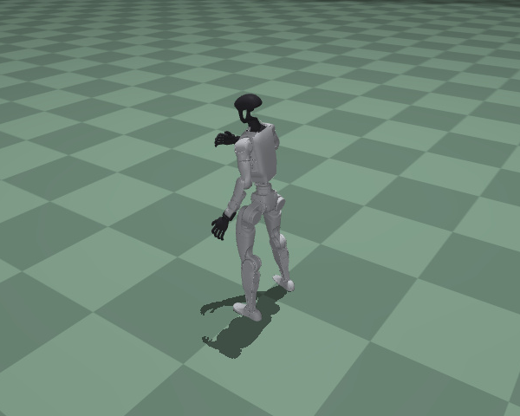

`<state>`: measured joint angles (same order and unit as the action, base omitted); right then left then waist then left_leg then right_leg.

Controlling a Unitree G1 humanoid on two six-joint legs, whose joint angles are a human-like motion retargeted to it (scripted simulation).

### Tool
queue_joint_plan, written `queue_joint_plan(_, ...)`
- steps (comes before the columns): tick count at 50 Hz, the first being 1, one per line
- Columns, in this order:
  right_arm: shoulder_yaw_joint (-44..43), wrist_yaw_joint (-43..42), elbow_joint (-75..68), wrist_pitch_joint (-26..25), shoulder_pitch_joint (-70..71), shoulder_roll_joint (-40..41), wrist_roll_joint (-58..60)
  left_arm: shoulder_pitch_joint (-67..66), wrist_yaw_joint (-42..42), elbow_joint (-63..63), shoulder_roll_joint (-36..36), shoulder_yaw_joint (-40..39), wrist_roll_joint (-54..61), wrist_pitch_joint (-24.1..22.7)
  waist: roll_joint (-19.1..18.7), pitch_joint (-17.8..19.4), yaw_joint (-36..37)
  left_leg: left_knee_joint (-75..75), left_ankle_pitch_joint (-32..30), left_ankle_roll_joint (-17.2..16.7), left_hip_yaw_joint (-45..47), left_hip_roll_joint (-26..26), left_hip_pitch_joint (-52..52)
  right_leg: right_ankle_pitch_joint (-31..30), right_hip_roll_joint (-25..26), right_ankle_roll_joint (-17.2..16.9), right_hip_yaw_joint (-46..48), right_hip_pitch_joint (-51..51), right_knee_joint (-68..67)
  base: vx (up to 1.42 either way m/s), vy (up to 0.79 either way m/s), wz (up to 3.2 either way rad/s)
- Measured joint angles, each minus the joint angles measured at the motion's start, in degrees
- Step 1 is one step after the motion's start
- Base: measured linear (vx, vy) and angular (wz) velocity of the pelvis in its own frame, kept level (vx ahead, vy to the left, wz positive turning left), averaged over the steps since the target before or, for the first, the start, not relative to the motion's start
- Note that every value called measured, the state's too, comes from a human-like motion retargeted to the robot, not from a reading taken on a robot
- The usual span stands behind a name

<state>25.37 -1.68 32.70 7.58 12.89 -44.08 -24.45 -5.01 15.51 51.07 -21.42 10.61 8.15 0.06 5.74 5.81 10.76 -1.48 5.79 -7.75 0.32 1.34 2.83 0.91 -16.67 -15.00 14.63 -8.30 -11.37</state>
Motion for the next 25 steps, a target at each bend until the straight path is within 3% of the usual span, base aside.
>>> queue_joint_plan(5, 0.7, 4.7, -1.4, -1.6, -1.0, 0.3, 1.4, 3.7, -0.3, 1.9, 2.1, 0.7, -0.9, 0.7, -0.2, -4.4, -0.9, 5.4, -1.4, -0.4, -1.0, -0.2, -5.0, 1.7, -0.2, 0.3, 1.2, 3.6, 0.8, 0.1, 0.03, 0.17)
queue_joint_plan(10, -0.2, 7.1, -1.7, -0.8, -4.7, 0.9, -1.2, 5.3, -1.1, 2.1, 3.1, 3.4, -5.0, 0.2, -1.2, -6.3, -2.0, 5.1, -0.3, -0.6, -2.7, -0.1, -6.9, 3.3, -0.2, 0.4, 2.9, 6.9, 1.1, 0.06, 0.02, 0.27)
queue_joint_plan(12, -1.4, 0.3, -1.5, 3.4, -6.8, 0.2, 5.4, 4.2, 0.2, 0.8, 2.0, 5.2, -3.4, -0.3, -1.6, -7.1, -2.7, 2.4, 1.1, 0.6, -3.7, 0.2, -6.6, 5.0, 0.2, 2.9, 3.6, 8.6, 1.2, 0.06, 0.01, 0.32)
queue_joint_plan(16, -2.4, 9.5, -0.2, 1.5, -9.4, 0.4, -1.1, 3.4, -3.1, -0.1, 1.7, 5.9, -7.4, 0.1, -1.8, -7.8, -2.4, -1.9, 3.6, 1.5, -3.5, 0.1, -5.4, 6.4, -0.2, 3.5, 4.5, 9.0, -0.5, 0.01, 0.0, 0.05)
queue_joint_plan(18, -3.4, 3.8, -0.9, 2.9, -9.4, 0.5, 3.6, 2.8, -2.2, 0.0, 1.6, 5.3, -7.1, -0.2, -1.8, -7.9, -1.9, -1.3, 3.2, 1.3, -4.0, 0.1, -5.9, 5.9, 0.2, 2.9, 4.2, 10.0, 1.2, 0.0, 0.0, 0.0)
queue_joint_plan(20, -3.6, 9.6, -1.0, 1.1, -9.1, 0.9, 0.2, 2.3, -3.9, 1.1, 2.0, 4.3, -7.2, 0.6, -2.0, -7.5, -1.4, -0.6, 2.9, 1.1, -4.1, 0.1, -6.7, 5.5, 0.5, 2.5, 4.0, 11.0, 2.4, 0.0, 0.0, 0.0)
queue_joint_plan(22, -5.2, 8.6, -1.2, 1.9, -8.5, 0.5, 1.2, 1.2, -3.3, 2.5, 2.0, 2.9, -6.3, 0.6, -1.8, -7.8, -1.1, -3.7, 4.6, 1.8, -2.8, 0.4, -5.2, 6.7, 0.1, 3.7, 4.3, 9.4, -0.3, 0.0, 0.0, 0.0)
queue_joint_plan(25, -7.2, 5.3, -2.9, 2.4, -6.9, 0.5, 4.7, 1.1, -2.3, 6.6, 2.6, 1.3, -5.1, 1.6, -2.0, -6.8, -0.3, -0.4, 2.7, 1.1, -3.6, 0.4, -6.8, 5.0, 0.9, 2.5, 3.7, 11.1, 3.3, 0.0, 0.0, 0.0)
